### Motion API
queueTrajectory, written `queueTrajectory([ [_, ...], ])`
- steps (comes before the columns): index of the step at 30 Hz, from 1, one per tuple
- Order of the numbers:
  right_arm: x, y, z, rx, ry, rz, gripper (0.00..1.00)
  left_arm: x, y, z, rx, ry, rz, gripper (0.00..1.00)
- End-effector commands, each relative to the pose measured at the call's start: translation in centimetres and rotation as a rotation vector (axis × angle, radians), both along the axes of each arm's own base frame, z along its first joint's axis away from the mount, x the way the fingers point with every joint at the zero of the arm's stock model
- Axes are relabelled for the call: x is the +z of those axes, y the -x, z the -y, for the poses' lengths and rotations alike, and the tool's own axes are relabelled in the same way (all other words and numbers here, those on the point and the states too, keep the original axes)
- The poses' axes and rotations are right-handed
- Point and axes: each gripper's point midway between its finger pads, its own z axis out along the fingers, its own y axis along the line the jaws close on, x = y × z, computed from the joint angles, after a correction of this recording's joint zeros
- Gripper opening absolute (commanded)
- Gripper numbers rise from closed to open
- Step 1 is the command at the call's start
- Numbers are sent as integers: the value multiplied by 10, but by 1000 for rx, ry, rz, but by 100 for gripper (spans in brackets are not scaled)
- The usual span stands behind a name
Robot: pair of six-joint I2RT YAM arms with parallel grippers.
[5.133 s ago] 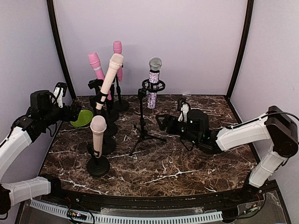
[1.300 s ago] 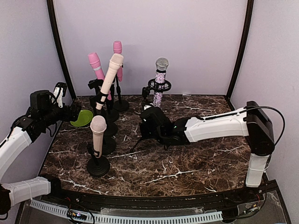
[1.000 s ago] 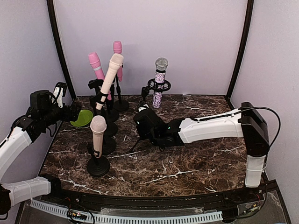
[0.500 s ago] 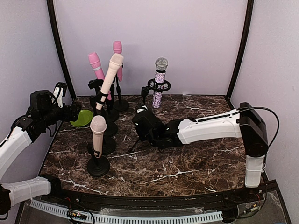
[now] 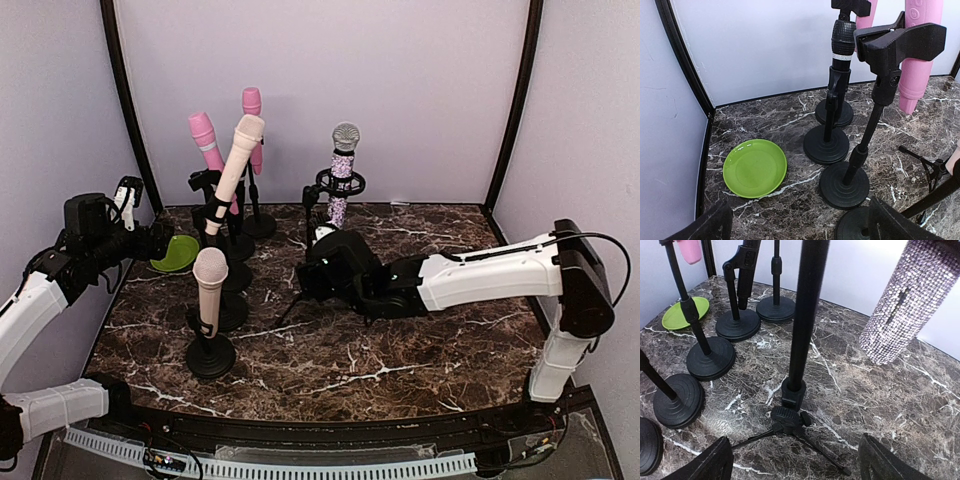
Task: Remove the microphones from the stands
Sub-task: Unscrew the knob on the stand of the microphone stand.
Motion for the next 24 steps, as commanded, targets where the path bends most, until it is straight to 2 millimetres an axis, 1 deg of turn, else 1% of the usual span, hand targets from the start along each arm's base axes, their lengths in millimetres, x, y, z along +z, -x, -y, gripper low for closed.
queueTrajectory([
  [1, 36, 6, 0, 36, -197, 10, 90, 6, 2, -3, 2, -10, 31, 96],
  [2, 43, 5, 4, 38, -240, 6, 91, 5, 1, -3, 3, -10, 30, 96],
  [7, 50, 0, 20, 75, -456, -72, 93, 5, 1, -2, 1, -10, 30, 96],
  [8, 45, -1, 25, 78, -499, -104, 93, 5, 1, -2, 1, -9, 31, 96],
  [12, 43, -1, 35, 113, -692, -197, 93, 5, 1, -2, 1, -9, 29, 96],
  [15, 35, 0, 38, 97, -750, -245, 93, 5, 1, -2, 1, -9, 31, 96],
  [17, 24, -3, 40, 66, -769, -288, 92, 5, 1, -2, -2, -8, 29, 96],
  [20, 10, -8, 41, 43, -836, -362, 87, 5, 1, -1, -5, -5, 29, 96],
  [24, 0, -13, 36, 44, -865, -415, 81, 6, 1, -1, -5, -4, 31, 96],
])
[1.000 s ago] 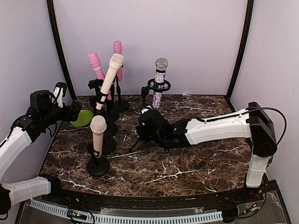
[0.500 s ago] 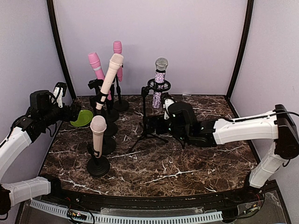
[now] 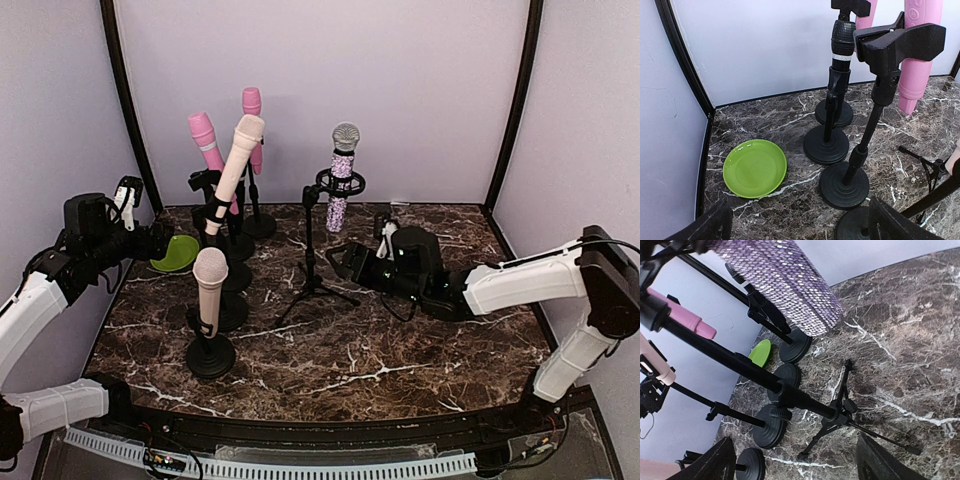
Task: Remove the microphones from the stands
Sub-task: Unscrew the knob on the stand of the microphone stand.
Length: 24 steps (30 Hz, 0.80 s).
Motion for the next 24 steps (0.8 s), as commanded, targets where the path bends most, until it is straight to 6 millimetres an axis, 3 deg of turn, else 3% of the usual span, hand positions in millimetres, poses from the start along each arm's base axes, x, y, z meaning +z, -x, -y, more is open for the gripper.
queueTrajectory([
  [1, -5, -6, -12, 26, -105, -73, 79, 6, 1, -1, -4, -4, 30, 96],
  [7, -12, -11, -36, 86, -75, -109, 67, 6, 2, -1, -6, -3, 32, 96],
  [16, -8, -12, -50, 131, -96, -98, 63, 8, 2, -1, -7, -2, 36, 96],
  [24, -13, -12, -62, 156, -101, -108, 46, 8, 2, -1, -5, -2, 36, 96],
])
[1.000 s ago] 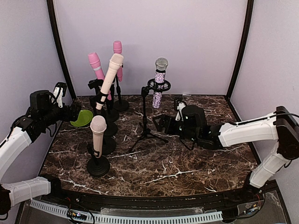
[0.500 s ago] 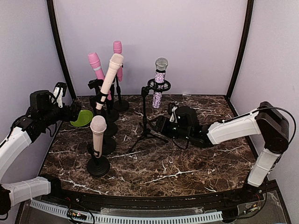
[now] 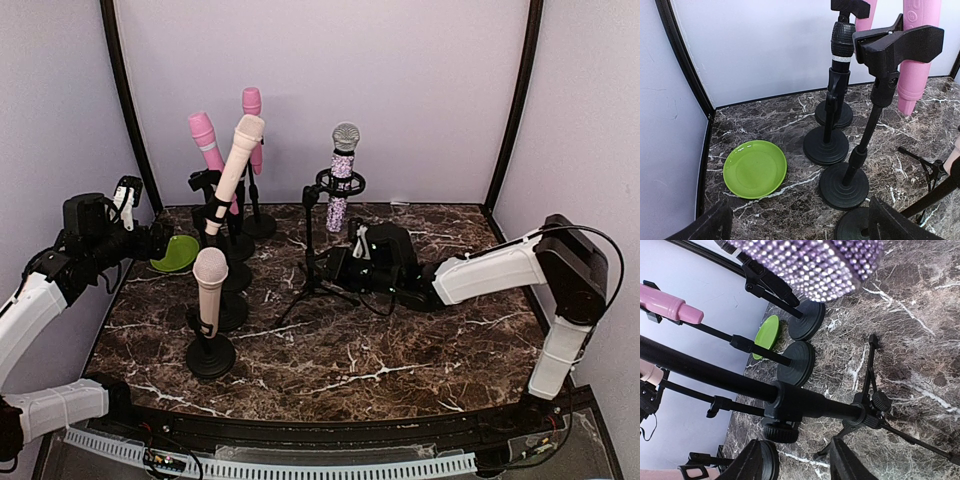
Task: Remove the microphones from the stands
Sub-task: Unscrew the knob on the stand of the microphone stand.
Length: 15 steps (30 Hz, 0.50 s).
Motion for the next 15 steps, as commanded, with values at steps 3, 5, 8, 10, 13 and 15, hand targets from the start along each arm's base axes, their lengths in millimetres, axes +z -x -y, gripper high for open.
queueTrajectory([
  [3, 16, -2, -16, 27, -57, 36, 44, 6, 2, -1, -4, -5, 30, 96],
  [5, 15, -3, -17, 27, -59, 36, 44, 6, 2, -1, -4, -4, 31, 96],
  [8, 17, -4, -19, 29, -65, 38, 44, 7, 2, -1, -4, -5, 32, 96],
  [10, 18, -4, -20, 31, -71, 40, 45, 7, 2, -1, -4, -6, 33, 96],
  [13, 20, -5, -21, 29, -79, 45, 48, 7, 2, -1, -5, -6, 33, 96],
  [15, 21, -6, -22, 26, -79, 49, 49, 7, 2, -1, -5, -6, 34, 96],
])
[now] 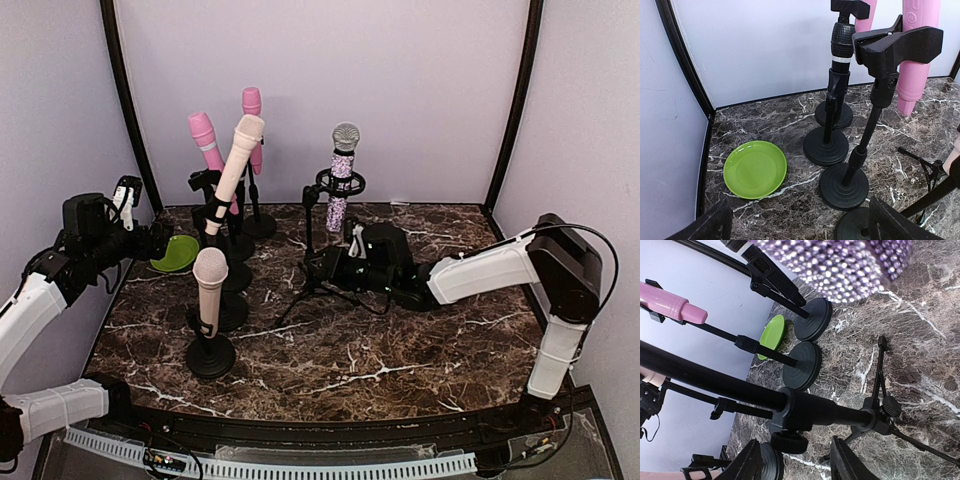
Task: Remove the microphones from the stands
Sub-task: Unscrew the knob on the stand of the microphone stand.
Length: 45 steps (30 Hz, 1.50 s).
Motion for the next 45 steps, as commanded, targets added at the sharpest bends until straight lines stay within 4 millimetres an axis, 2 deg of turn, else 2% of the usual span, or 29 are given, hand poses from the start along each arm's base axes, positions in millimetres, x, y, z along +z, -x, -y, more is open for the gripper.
queueTrajectory([
  [1, 21, -5, -12, 5, -60, 46, 49, 7, 2, -1, -3, -6, 32, 96],
  [12, 20, -11, -14, -13, -45, 65, 31, 6, 2, -1, -3, -6, 32, 96],
  [20, 10, -12, -12, -23, -1, 55, 21, 7, 2, -2, -3, -6, 32, 96],
  [27, 9, -18, -4, -64, 62, 76, 14, 7, 2, -1, -3, -6, 33, 96],
  [32, 9, -21, 5, -88, 135, 99, 5, 7, 3, -2, -3, -6, 33, 96],
  [45, 9, -25, 20, -143, 467, 208, 4, 7, 2, -1, -5, -6, 33, 96],
])
